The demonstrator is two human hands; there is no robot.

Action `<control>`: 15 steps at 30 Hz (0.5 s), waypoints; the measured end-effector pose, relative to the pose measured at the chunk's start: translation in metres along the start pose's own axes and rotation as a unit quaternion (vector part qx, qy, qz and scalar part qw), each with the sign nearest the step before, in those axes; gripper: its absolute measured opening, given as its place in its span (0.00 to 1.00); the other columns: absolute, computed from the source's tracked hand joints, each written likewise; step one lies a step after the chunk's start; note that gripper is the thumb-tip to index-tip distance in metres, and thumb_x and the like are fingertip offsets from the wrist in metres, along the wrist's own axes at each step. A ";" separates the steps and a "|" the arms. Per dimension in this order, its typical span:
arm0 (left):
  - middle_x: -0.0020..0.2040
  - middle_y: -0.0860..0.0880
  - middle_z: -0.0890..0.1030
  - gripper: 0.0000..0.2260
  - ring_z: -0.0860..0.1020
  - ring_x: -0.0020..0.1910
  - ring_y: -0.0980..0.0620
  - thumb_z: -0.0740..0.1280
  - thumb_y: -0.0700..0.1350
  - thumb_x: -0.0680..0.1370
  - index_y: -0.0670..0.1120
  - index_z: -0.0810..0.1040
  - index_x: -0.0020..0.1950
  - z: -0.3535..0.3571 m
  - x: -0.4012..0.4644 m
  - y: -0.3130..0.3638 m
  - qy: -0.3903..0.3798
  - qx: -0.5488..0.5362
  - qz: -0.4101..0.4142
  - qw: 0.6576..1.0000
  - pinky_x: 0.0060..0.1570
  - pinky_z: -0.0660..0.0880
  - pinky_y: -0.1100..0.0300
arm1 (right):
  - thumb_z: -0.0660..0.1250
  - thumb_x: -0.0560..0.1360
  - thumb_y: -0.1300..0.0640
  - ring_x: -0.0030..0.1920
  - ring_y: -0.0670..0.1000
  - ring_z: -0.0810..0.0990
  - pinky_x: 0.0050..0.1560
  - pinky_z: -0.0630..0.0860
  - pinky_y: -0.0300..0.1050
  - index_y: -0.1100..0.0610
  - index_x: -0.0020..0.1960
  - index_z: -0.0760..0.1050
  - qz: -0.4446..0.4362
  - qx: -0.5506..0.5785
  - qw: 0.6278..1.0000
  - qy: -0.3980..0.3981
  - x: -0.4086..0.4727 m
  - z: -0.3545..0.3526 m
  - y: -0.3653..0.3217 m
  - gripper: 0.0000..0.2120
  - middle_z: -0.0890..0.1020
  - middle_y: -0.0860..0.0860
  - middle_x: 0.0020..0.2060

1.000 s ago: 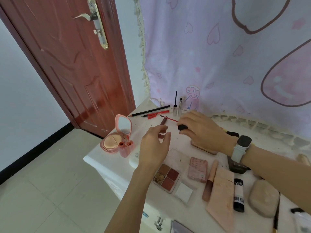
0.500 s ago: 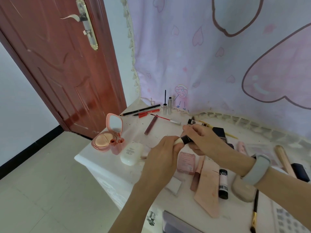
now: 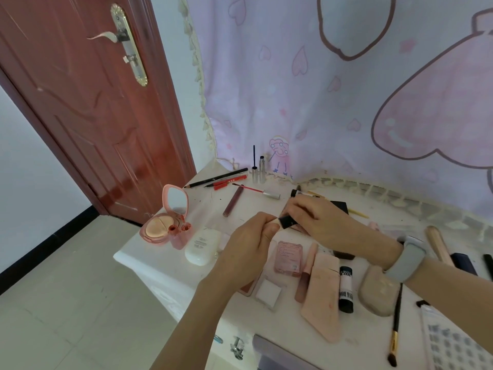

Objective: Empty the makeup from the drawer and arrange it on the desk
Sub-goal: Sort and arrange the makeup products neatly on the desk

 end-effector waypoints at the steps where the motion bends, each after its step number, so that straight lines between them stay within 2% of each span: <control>1: 0.32 0.56 0.69 0.06 0.68 0.29 0.60 0.54 0.48 0.81 0.51 0.69 0.49 -0.001 0.000 -0.002 0.000 0.003 -0.004 1.000 0.30 0.64 0.68 | 0.58 0.79 0.55 0.39 0.52 0.74 0.41 0.71 0.43 0.49 0.48 0.72 -0.012 0.007 1.000 -0.006 -0.002 0.000 0.001 0.05 0.77 0.49 0.40; 3: 0.32 0.56 0.69 0.06 0.68 0.29 0.60 0.54 0.49 0.81 0.52 0.69 0.49 -0.002 0.001 -0.006 -0.005 0.018 -0.012 1.000 0.30 0.63 0.68 | 0.61 0.78 0.59 0.40 0.46 0.73 0.43 0.72 0.39 0.45 0.48 0.69 -0.019 0.037 0.999 -0.032 -0.003 -0.001 0.003 0.08 0.75 0.44 0.44; 5: 0.33 0.57 0.70 0.06 0.69 0.31 0.60 0.53 0.50 0.81 0.53 0.68 0.50 -0.001 0.002 -0.008 -0.022 0.039 -0.011 0.999 0.30 0.62 0.68 | 0.59 0.78 0.56 0.37 0.45 0.74 0.43 0.73 0.39 0.46 0.47 0.70 0.005 0.052 0.998 -0.037 0.000 -0.002 0.005 0.05 0.77 0.45 0.44; 7: 0.35 0.58 0.70 0.05 0.69 0.33 0.60 0.53 0.50 0.81 0.53 0.67 0.49 0.002 0.004 -0.008 -0.036 0.052 -0.002 0.998 0.32 0.62 0.69 | 0.56 0.80 0.54 0.35 0.46 0.75 0.42 0.73 0.42 0.50 0.48 0.73 0.008 0.005 0.999 -0.047 0.005 -0.003 0.007 0.07 0.79 0.48 0.41; 9: 0.36 0.59 0.70 0.05 0.70 0.34 0.60 0.54 0.50 0.81 0.53 0.68 0.49 0.003 0.007 -0.009 -0.041 0.057 0.004 0.998 0.33 0.63 0.69 | 0.56 0.80 0.55 0.41 0.47 0.75 0.46 0.72 0.42 0.52 0.53 0.75 -0.012 -0.070 0.995 -0.073 0.007 -0.002 0.009 0.09 0.79 0.50 0.45; 10: 0.36 0.59 0.70 0.06 0.70 0.35 0.60 0.54 0.50 0.81 0.52 0.69 0.50 0.003 0.009 -0.010 -0.042 0.058 0.002 0.997 0.34 0.64 0.69 | 0.58 0.79 0.55 0.45 0.47 0.75 0.49 0.71 0.40 0.52 0.57 0.74 -0.018 -0.089 0.993 -0.073 0.007 -0.002 0.010 0.10 0.77 0.49 0.49; 12: 0.38 0.58 0.72 0.08 0.70 0.36 0.60 0.54 0.50 0.81 0.49 0.71 0.53 0.003 0.012 -0.013 -0.045 0.056 -0.008 0.997 0.34 0.64 0.68 | 0.61 0.78 0.56 0.46 0.45 0.73 0.51 0.70 0.38 0.51 0.65 0.70 -0.015 -0.100 0.993 -0.064 0.006 -0.005 0.012 0.15 0.74 0.47 0.52; 15: 0.40 0.57 0.73 0.10 0.71 0.36 0.61 0.56 0.49 0.81 0.47 0.72 0.55 0.001 0.016 -0.014 -0.043 0.053 -0.009 0.998 0.33 0.63 0.69 | 0.61 0.78 0.55 0.44 0.43 0.71 0.53 0.68 0.39 0.52 0.66 0.69 -0.015 -0.142 0.987 -0.069 0.010 -0.007 0.015 0.17 0.73 0.45 0.53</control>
Point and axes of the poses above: each hand's wrist, its own x-axis towards the middle knuckle, its own z-axis out of the palm, y = z × x, the point moved 2 cm from there along x, towards the middle knuckle
